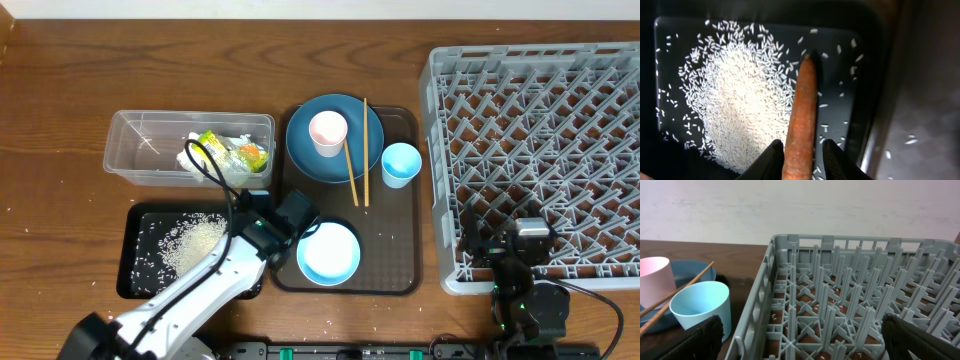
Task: Sort waste into correct bins and load items into the dishwasher rack
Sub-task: 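Reach the left gripper up toward the pink cup on the blue plate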
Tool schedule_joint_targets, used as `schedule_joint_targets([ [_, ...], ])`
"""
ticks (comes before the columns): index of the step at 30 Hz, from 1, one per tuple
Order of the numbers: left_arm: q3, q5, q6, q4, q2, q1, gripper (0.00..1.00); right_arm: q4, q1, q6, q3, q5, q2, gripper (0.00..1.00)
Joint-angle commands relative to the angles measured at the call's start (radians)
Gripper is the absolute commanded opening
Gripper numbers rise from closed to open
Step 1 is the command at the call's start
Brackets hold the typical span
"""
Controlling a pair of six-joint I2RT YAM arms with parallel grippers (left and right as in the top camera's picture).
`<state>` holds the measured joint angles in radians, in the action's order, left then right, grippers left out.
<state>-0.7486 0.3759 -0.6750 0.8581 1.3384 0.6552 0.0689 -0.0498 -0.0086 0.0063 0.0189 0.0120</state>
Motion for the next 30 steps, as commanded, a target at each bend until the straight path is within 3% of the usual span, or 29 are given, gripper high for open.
schedule_joint_targets([
  [1,-0.074,-0.029,0.013,0.000,-0.057,-0.005,0.28,0.004,0.010,-0.004,-0.001,0.000,-0.005,0.99],
  [10,-0.143,-0.209,0.017,-0.093,-0.158,-0.005,0.29,0.004,0.010,-0.004,-0.001,0.000,-0.005,0.99],
  [20,-0.203,-0.347,0.025,-0.205,-0.128,-0.043,0.29,0.004,0.010,-0.004,-0.001,0.000,-0.005,0.99],
  [25,-0.398,-0.560,0.115,-0.159,0.018,-0.183,0.29,0.004,0.010,-0.004,-0.001,0.000,-0.005,0.99],
  [30,-0.700,-0.582,0.200,0.017,0.246,-0.285,0.33,0.004,0.010,-0.004,-0.001,0.000,-0.005,0.99],
])
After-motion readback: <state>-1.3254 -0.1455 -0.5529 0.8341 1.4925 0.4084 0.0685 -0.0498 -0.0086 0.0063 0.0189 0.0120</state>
